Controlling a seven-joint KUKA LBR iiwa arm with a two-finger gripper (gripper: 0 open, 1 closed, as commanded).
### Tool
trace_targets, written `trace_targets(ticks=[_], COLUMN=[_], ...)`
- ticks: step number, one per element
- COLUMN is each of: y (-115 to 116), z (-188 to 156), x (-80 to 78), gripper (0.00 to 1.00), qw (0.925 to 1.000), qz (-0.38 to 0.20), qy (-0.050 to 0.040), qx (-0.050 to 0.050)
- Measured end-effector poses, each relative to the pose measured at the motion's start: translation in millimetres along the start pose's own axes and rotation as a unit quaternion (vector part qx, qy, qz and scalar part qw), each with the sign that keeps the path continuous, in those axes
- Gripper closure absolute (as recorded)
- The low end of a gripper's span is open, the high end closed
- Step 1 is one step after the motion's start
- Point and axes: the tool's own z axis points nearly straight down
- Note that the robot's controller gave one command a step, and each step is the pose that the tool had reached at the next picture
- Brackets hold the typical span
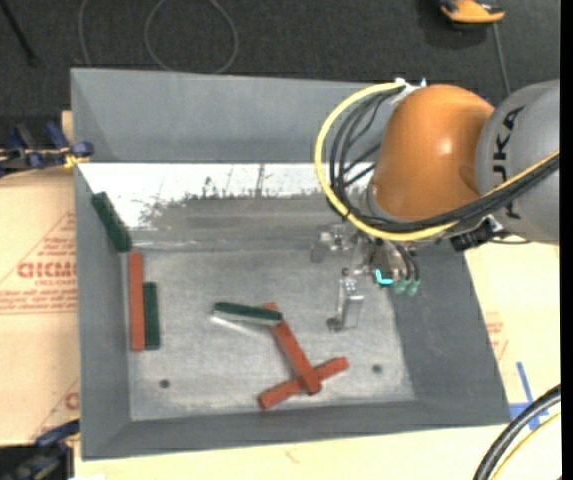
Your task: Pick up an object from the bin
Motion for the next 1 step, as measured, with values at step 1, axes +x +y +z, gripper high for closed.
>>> trace_targets(ticks=[1], y=[59.9], z=[143.6], x=[-23.2], gripper=[0.00], qw=[0.9977], qz=[0.067], qy=[-0.0008], qx=[-0.001])
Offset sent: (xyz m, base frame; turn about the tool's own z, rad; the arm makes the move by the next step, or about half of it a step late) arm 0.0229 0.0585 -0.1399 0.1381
